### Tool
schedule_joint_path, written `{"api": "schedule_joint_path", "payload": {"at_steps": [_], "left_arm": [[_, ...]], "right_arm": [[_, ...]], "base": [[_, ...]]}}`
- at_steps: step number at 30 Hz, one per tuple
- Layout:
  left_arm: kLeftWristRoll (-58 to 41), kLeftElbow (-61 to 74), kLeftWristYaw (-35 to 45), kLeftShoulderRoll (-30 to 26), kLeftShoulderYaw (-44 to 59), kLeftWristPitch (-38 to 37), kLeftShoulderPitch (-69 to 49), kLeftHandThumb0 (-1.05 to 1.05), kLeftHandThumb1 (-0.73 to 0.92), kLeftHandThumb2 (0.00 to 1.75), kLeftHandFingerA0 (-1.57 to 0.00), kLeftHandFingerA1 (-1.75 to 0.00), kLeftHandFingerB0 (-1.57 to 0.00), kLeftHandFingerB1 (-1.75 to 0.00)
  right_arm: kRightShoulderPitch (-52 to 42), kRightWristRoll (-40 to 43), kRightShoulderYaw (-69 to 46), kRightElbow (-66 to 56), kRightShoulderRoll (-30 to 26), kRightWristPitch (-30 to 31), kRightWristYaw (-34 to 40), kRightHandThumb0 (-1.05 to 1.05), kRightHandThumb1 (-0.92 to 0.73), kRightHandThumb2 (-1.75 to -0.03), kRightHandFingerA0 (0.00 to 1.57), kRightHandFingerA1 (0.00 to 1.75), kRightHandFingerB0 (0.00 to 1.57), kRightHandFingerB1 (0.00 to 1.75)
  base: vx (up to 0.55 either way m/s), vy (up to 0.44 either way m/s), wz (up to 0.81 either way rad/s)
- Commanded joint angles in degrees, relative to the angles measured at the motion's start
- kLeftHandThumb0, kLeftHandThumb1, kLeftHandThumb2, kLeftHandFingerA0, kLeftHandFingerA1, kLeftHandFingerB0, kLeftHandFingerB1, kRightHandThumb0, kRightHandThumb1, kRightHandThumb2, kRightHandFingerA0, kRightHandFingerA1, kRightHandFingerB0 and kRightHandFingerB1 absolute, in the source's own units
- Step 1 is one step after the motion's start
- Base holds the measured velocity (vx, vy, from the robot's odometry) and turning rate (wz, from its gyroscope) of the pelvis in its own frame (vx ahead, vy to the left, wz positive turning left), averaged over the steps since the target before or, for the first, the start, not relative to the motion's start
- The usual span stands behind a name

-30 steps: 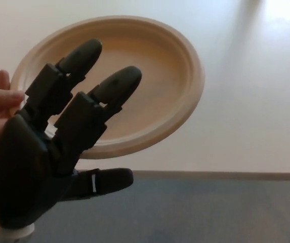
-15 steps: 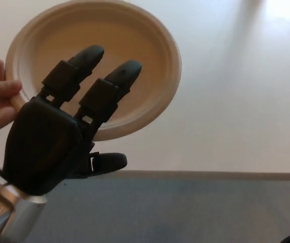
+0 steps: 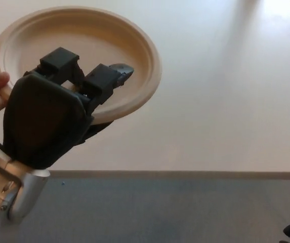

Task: A person passes a plate to the robot and the robot grabs it with its left hand and places it at the centre of the table infront of it

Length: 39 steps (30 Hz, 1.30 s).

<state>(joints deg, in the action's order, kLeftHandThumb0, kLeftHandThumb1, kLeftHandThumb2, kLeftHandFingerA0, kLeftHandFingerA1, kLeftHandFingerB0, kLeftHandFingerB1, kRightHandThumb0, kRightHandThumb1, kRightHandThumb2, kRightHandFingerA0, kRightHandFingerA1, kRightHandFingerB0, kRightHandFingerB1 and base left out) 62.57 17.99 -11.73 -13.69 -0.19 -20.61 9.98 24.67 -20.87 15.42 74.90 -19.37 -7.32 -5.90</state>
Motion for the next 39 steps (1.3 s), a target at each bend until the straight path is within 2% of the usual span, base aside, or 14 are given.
{"api": "schedule_joint_path", "payload": {"at_steps": [1, 9, 16, 18, 21, 22, 23, 24, 25, 30, 31, 34, 35, 39], "left_arm": [[2.90, -1.39, -6.41, -0.96, -0.72, 3.05, 0.66, -0.21, 0.69, 0.59, -0.82, -1.71, -0.59, -0.97], [1.60, -0.32, -6.51, -0.79, -2.12, 3.83, 0.78, -0.21, 0.64, 0.59, -0.83, -1.67, -0.61, -0.93], [0.87, -1.32, -6.73, -1.06, -3.01, 3.68, 1.27, -0.15, 0.56, 0.57, -0.85, -1.65, -0.57, -1.03], [1.46, -2.14, -7.00, -0.85, -3.83, 4.20, 2.07, -0.17, 0.56, 0.58, -0.87, -1.62, -0.65, -0.93], [1.73, -6.12, -9.40, -0.85, -5.37, 3.84, 4.24, -0.16, 0.59, 0.57, -0.86, -1.63, -0.65, -0.95], [1.88, -7.48, -9.90, -1.01, -5.87, 3.72, 5.07, -0.23, 0.49, 0.64, -0.96, -1.55, -0.64, -0.89], [1.91, -8.17, -10.24, -1.16, -6.17, 3.72, 5.48, -0.23, 0.49, 0.64, -0.96, -1.55, -0.64, -0.89], [1.80, -10.73, -10.60, -1.13, -7.17, 3.55, 7.00, -0.19, 0.55, 0.58, -0.90, -1.56, -0.74, -0.83], [1.89, -11.89, -11.34, -1.17, -7.63, 3.53, 7.71, -0.16, 0.53, 0.58, -0.92, -1.56, -0.76, -0.83], [1.10, -18.57, -12.95, -0.79, -10.93, 3.50, 11.82, -0.20, 0.55, 0.56, -0.95, -1.54, -0.76, -0.82], [1.34, -20.47, -13.82, -0.77, -11.71, 3.36, 12.92, -0.24, 0.56, 0.56, -0.99, -1.50, -0.81, -0.70], [2.05, -25.91, -15.62, -0.72, -14.32, 3.33, 16.03, -0.27, 0.56, 0.56, -1.00, -1.48, -0.79, -0.70], [2.69, -28.46, -15.96, -0.79, -15.72, 3.28, 17.41, -0.29, 0.53, 0.58, -1.01, -1.45, -0.81, -0.58], [4.58, -35.33, -16.27, -1.13, -20.19, 4.33, 21.16, -0.31, 0.54, 0.58, -1.01, -1.47, -0.80, -0.57]], "right_arm": [[0.71, -0.55, -0.04, 0.24, -1.08, 0.75, -0.67, -0.73, -0.84, -0.64, 0.32, 0.55, 0.26, 0.43], [1.16, -0.08, -0.58, -0.07, -1.35, 0.41, -1.34, -0.72, -0.84, -0.64, 0.32, 0.55, 0.26, 0.42], [2.03, -0.05, -0.98, 0.16, -1.36, 0.39, -1.32, -0.73, -0.84, -0.64, 0.32, 0.56, 0.26, 0.44], [2.28, -0.16, -0.97, 0.30, -1.36, 0.53, -1.20, -0.71, -0.83, -0.64, 0.32, 0.55, 0.26, 0.43], [2.30, 0.00, -1.21, 0.34, -1.33, 0.60, -1.27, -0.73, -0.84, -0.64, 0.31, 0.55, 0.26, 0.43], [2.35, 0.02, -1.24, 0.33, -1.30, 0.59, -1.28, -0.73, -0.84, -0.65, 0.31, 0.56, 0.27, 0.44], [2.38, 0.02, -1.27, 0.33, -1.29, 0.58, -1.29, -0.73, -0.84, -0.65, 0.31, 0.56, 0.27, 0.44], [2.42, -0.06, -1.20, 0.24, -1.30, 0.65, -1.36, -0.72, -0.84, -0.64, 0.31, 0.55, 0.27, 0.44], [2.51, -0.02, -1.27, 0.23, -1.29, 0.68, -1.41, -0.72, -0.83, -0.64, 0.31, 0.55, 0.27, 0.43], [2.86, -0.27, -1.11, 0.23, -1.20, 1.36, -1.44, -0.72, -0.84, -0.65, 0.30, 0.55, 0.25, 0.42], [3.01, -0.44, -0.96, 0.24, -1.24, 1.31, -1.40, -0.72, -0.84, -0.65, 0.33, 0.56, 0.25, 0.43], [3.34, -0.77, -0.64, 0.22, -1.26, 1.15, -1.20, -0.73, -0.84, -0.65, 0.35, 0.57, 0.27, 0.43], [3.34, -0.73, -0.65, 0.18, -1.25, 1.07, -1.11, -0.73, -0.85, -0.65, 0.34, 0.56, 0.28, 0.43], [3.43, -0.69, -0.64, 0.15, -1.26, 1.07, -1.23, -0.73, -0.85, -0.65, 0.33, 0.56, 0.27, 0.43]], "base": [[0.00, 0.000, 0.00], [0.00, 0.000, 0.00], [0.00, 0.000, 0.00], [0.00, 0.000, 0.00], [0.00, 0.000, 0.00], [0.00, 0.000, 0.00], [0.00, 0.000, 0.00], [0.00, 0.000, 0.00], [0.00, 0.000, 0.00], [0.00, 0.000, 0.00], [0.00, 0.000, 0.00], [0.00, 0.000, 0.00], [0.00, 0.000, 0.00], [0.00, 0.000, 0.00]]}}
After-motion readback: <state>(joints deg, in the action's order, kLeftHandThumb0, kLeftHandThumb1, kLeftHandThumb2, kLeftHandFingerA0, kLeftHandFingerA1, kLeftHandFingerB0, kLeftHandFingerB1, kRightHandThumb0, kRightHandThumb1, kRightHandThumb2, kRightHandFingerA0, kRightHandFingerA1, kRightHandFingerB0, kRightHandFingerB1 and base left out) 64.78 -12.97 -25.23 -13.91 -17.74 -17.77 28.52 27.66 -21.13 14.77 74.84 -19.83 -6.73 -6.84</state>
